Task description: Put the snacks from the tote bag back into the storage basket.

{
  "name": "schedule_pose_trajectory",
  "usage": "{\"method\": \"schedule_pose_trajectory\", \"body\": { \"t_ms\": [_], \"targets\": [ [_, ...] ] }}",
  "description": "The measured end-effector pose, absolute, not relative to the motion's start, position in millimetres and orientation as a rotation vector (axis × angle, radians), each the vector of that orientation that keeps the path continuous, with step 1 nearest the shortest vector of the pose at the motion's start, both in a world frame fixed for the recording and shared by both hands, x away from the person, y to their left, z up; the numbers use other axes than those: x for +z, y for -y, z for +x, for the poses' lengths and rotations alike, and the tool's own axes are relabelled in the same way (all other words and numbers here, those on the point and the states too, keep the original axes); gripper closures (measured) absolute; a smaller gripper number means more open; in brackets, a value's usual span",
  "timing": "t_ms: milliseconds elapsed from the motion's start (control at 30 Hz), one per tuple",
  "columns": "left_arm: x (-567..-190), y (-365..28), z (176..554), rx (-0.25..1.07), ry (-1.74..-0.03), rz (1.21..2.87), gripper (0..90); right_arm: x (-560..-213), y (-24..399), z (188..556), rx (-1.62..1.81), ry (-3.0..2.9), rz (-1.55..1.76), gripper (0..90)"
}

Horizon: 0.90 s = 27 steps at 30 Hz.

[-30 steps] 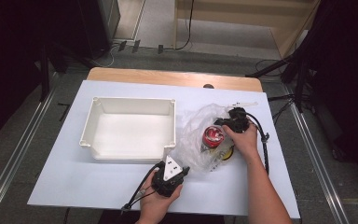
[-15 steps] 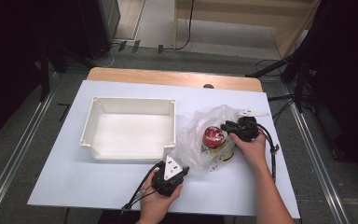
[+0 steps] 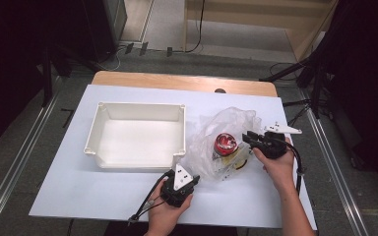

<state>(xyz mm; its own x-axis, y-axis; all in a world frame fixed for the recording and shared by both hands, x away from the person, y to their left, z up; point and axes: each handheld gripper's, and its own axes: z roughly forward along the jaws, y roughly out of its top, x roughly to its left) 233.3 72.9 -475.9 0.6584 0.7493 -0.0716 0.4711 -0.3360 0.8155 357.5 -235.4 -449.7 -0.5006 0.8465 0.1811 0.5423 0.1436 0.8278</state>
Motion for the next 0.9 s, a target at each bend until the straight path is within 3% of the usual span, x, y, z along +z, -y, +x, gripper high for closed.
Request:
{"method": "schedule_pose_trajectory", "body": {
  "t_ms": [33,133,300,467,800,867,900],
  "targets": [
    [-476,-73,233,0.4,-0.95,1.996,90.0,-457,239,351,1.292,-2.104,1.38,82.0],
    [-476,-73,234,0.4,-0.95,1.997,90.0,-472,241,346,1.204,-2.149,1.401,87.8],
    [-476,-73,234,0.397,-0.951,2.003,90.0,-486,243,342,1.131,-2.156,1.435,88.7],
    [-476,-72,234,0.397,-0.956,2.005,90.0,-483,246,330,1.22,-2.106,1.437,81.5],
    [-476,-72,234,0.398,-0.954,2.002,90.0,-436,234,294,1.419,-2.021,1.265,73.4],
    [-476,-72,234,0.396,-0.955,2.002,90.0,-427,226,290,1.44,-2.016,1.242,69.8],
    [-476,-72,234,0.397,-0.955,2.004,90.0,-421,217,291,1.447,-2.017,1.226,60.4]
  ]
}}
